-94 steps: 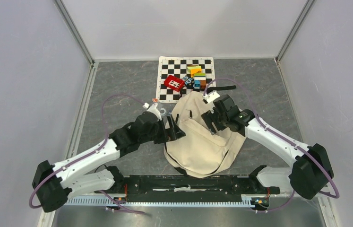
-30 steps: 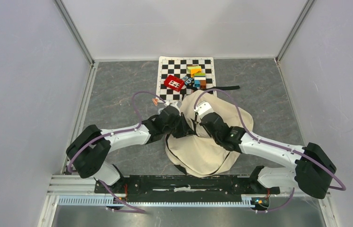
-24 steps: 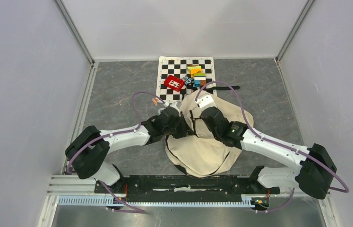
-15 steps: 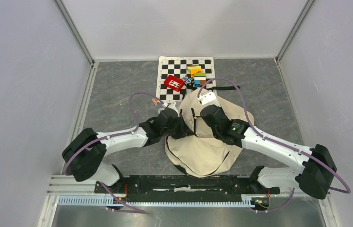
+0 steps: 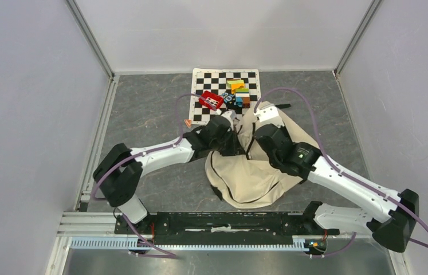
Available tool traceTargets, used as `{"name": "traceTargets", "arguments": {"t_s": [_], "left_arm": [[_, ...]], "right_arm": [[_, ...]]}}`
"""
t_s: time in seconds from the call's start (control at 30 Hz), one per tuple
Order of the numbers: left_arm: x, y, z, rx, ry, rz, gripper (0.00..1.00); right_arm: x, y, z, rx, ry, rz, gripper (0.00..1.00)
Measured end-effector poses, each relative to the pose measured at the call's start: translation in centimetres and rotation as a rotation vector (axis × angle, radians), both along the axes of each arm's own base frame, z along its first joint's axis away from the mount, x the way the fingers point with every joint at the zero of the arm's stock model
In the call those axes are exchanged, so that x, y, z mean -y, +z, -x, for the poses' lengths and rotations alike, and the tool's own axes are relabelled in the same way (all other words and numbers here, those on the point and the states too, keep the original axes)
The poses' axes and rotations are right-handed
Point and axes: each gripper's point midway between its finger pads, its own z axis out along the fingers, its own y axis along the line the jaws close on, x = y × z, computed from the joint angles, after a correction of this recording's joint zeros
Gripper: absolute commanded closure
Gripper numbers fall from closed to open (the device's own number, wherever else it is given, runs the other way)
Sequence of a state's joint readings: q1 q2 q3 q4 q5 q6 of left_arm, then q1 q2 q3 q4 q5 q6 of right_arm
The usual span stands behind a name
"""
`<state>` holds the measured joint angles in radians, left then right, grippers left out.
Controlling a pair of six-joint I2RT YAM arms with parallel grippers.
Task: Pack the student bag
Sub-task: Unzip the student bag at the center of the board.
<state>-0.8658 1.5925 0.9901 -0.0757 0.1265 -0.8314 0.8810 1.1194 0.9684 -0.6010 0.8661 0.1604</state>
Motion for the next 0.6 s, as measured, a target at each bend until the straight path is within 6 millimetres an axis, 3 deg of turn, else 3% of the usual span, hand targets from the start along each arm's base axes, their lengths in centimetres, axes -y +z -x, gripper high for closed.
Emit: {"name": "traceTargets", "arguments": {"t_s": [0.27, 0.33, 0.47, 0.6], "left_arm": [[5.8, 1.9, -2.8, 0.067, -0.131, 0.026, 0.98], [7.2, 1.8, -3.2, 0.077, -0.168, 0.032, 0.93], [8.9, 1.4, -3.2, 0.085, -0.217, 0.041, 0.63], [8.8, 1.5, -2.9, 0.118, -0.247, 0.019, 0.21]], "right_arm": [[4.5, 2.8, 1.5, 0.062, -0.108, 0.06, 1.0], [5.4, 2.9, 1.6, 0.072, -0.139, 0.072, 1.0], [7.8, 1.4, 1.8, 0.063, -0.213, 0.079, 1.0], [10.2, -0.6, 1.6, 0.04, -0.285, 0.039, 1.0]]}}
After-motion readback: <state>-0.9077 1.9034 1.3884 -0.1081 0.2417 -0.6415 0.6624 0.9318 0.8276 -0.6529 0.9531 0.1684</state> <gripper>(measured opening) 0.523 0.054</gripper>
